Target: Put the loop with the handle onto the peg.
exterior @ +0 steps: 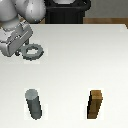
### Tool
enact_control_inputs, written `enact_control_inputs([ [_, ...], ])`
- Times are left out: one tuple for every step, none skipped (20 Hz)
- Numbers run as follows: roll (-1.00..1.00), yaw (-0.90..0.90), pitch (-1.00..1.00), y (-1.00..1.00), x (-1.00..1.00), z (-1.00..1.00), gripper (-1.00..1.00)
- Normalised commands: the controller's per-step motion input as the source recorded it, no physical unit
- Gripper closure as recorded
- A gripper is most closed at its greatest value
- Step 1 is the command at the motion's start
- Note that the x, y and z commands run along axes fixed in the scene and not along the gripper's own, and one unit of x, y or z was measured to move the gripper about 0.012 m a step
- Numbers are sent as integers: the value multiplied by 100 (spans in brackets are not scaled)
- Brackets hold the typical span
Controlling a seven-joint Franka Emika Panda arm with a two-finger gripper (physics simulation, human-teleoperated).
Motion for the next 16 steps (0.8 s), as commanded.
enact_control_inputs([
  [0, 0, 0, 0, 0, 0, -100],
  [0, 0, 0, 0, 0, 0, -100],
  [0, 0, 0, 0, 0, 0, -100],
  [0, 0, 0, 0, 0, 0, 100],
  [0, 0, 0, 0, 0, 0, 100],
  [0, 0, 0, 0, 0, 0, 100],
  [0, 0, 0, 0, 0, 0, 100],
  [0, 0, 0, 0, 0, 0, 100],
  [0, 0, 0, 0, 0, 0, 100],
  [0, 0, 0, 0, 0, 0, 100],
  [0, 0, 0, 0, 0, 0, 100],
  [0, 0, 0, 0, 0, 0, 100],
  [0, 0, 0, 0, 0, 0, 100],
  [0, 0, 0, 0, 0, 0, 100],
  [0, 0, 0, 0, 0, 100, 100],
  [0, 0, 0, 0, 0, 0, 100],
])
